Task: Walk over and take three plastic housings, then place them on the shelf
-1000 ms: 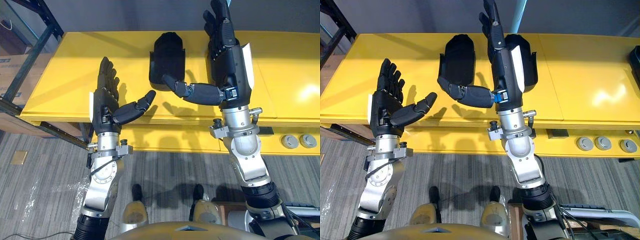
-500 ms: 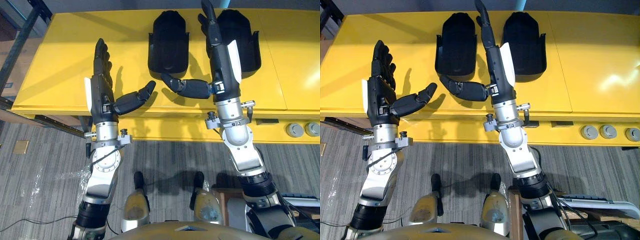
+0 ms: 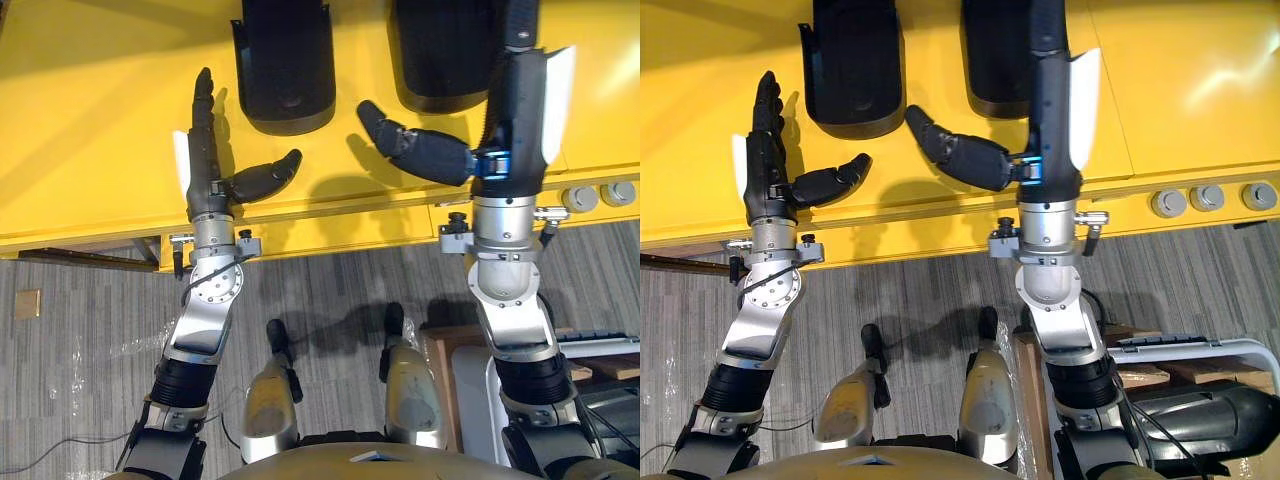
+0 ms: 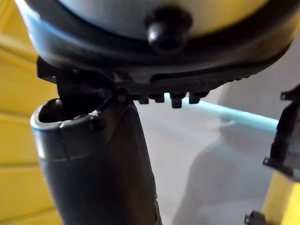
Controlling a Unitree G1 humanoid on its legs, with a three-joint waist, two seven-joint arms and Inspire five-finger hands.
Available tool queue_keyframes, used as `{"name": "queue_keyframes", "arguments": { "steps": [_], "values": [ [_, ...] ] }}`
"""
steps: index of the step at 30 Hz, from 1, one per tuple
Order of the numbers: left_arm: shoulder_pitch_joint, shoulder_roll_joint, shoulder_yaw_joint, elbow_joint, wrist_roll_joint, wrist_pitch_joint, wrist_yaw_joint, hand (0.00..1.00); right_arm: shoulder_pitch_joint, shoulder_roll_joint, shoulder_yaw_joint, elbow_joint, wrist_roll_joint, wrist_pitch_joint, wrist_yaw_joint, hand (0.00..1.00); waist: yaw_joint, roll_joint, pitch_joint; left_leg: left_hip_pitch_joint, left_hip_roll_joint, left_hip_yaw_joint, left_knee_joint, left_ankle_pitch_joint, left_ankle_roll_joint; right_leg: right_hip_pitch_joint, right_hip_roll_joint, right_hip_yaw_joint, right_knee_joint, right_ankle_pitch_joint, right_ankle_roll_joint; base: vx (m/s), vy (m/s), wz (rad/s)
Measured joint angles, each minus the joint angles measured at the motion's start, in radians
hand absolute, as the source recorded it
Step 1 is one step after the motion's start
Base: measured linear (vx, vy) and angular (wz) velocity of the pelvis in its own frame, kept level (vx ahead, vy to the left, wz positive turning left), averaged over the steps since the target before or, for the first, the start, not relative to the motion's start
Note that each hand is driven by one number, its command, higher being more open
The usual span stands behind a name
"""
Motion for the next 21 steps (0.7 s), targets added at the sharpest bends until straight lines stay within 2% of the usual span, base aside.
{"name": "queue_keyframes", "arguments": {
  "steps": [7, 11, 21],
  "values": [
    [-0.033, 0.002, 0.025, 0.057, 0.0, -0.001, 0.05, 1.0, 0.056, 0.0, -0.058, -0.008, 0.001, -0.003, -0.025, 1.0, -0.012, 0.017, 0.017, 0.001, -0.001, 0.028, 0.016, -0.006, 0.002, -0.023, 0.001, 0.036, 0.018, -0.003, -0.001, -0.03, 0.008, -0.12],
    [-0.067, 0.002, 0.039, 0.101, 0.0, -0.003, 0.095, 1.0, 0.06, 0.0, -0.071, -0.008, 0.002, -0.004, -0.025, 1.0, -0.023, 0.019, 0.018, -0.003, -0.003, 0.042, 0.016, -0.006, 0.003, -0.036, 0.001, 0.05, 0.018, 0.001, 0.003, -0.02, 0.008, -0.09],
    [-0.101, 0.002, 0.058, 0.164, 0.0, -0.023, 0.131, 1.0, 0.092, 0.0, -0.09, -0.009, 0.002, -0.012, -0.022, 1.0, -0.036, 0.019, 0.018, 0.003, -0.004, 0.052, 0.015, -0.006, 0.003, -0.037, 0.001, 0.06, 0.019, 0.003, 0.005, 0.0, 0.003, -0.02]
  ]
}}
